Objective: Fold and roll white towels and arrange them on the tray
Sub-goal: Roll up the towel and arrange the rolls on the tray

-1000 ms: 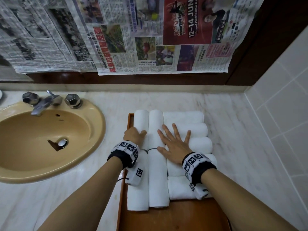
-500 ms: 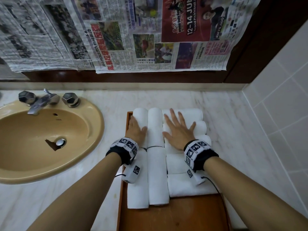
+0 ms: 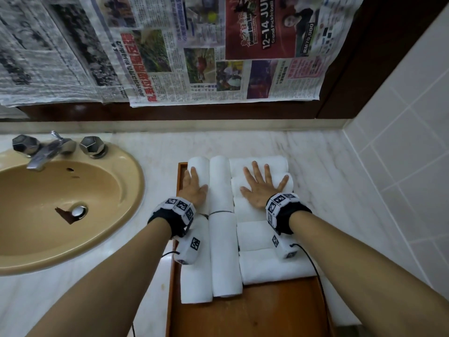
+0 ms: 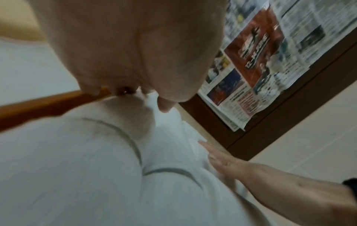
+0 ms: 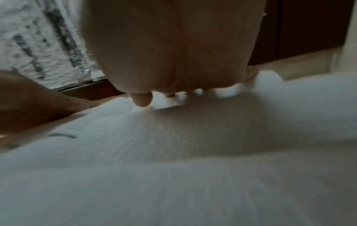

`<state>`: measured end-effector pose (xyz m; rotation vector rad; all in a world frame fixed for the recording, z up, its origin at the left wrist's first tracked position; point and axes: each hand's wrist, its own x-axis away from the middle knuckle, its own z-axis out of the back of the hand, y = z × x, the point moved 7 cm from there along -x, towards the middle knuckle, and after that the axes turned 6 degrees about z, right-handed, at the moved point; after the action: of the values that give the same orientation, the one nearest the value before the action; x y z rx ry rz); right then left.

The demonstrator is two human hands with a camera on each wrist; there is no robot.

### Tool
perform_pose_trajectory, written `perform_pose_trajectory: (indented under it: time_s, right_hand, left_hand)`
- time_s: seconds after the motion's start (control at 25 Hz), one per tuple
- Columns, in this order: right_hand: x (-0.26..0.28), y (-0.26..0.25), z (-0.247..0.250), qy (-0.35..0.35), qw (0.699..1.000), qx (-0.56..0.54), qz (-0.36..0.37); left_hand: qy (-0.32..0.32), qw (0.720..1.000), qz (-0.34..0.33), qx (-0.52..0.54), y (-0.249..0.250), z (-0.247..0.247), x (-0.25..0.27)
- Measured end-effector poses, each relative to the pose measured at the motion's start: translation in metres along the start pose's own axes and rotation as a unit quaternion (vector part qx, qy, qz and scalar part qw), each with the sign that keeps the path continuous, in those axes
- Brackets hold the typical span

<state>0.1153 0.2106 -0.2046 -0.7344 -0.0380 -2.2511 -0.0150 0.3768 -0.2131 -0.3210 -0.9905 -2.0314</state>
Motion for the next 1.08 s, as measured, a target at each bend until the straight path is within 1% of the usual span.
perform_pose_trajectory:
  time_s: [0.04,0.12,0.16,0.2,0.28,0.36,0.56,0.72,0.8,0.88,0.92,1.0,1.08]
  right_hand:
    - [0.007,-0.004,0.003,0.011,1.000,-0.006,0.009]
    - [0.042,-0.027,-0.003,0.055,0.997,-0.009,0.055]
    - [0.060,-0.041,-0.012,0.071,0.994,-0.010,0.083]
    - [0.079,-0.054,-0.026,0.071,0.992,-0.004,0.103]
    - [0.107,-0.071,-0.058,0.061,0.991,0.019,0.114]
    - [0.116,-0.075,-0.076,0.089,0.988,0.059,0.109]
    - [0.111,-0.074,-0.078,0.146,0.975,0.118,0.115]
    - [0.106,-0.075,-0.083,0.156,0.975,0.118,0.110]
    - [0.106,-0.074,-0.083,0.155,0.975,0.113,0.113]
    - [0.108,-0.071,-0.080,0.155,0.976,0.090,0.125]
    - [0.111,-0.068,-0.079,0.158,0.977,0.071,0.127]
    - [0.123,-0.055,-0.081,0.176,0.977,0.038,0.111]
    - [0.134,-0.040,-0.086,0.202,0.975,0.044,0.079]
  left_hand:
    - [0.009,1.000,-0.017,0.020,0.001,0.006,0.006]
    - [0.049,0.995,-0.060,0.055,-0.006,0.011,0.039]
    - [0.066,0.993,-0.079,0.057,-0.013,0.006,0.057]
    - [0.072,0.993,-0.086,0.046,-0.022,-0.005,0.079]
    - [0.070,0.993,-0.090,0.016,-0.040,-0.034,0.115]
    - [0.079,0.992,-0.093,0.014,-0.052,-0.052,0.133]
    - [0.122,0.985,-0.092,0.074,-0.056,-0.058,0.129]
    - [0.135,0.984,-0.088,0.069,-0.059,-0.062,0.125]
    - [0.131,0.986,-0.089,0.048,-0.058,-0.059,0.125]
    - [0.136,0.988,-0.064,0.032,-0.063,-0.053,0.127]
    - [0.133,0.989,-0.029,0.053,-0.067,-0.049,0.131]
    - [0.107,0.983,0.047,0.138,-0.077,-0.045,0.141]
    - [0.084,0.978,0.069,0.177,-0.079,-0.045,0.148]
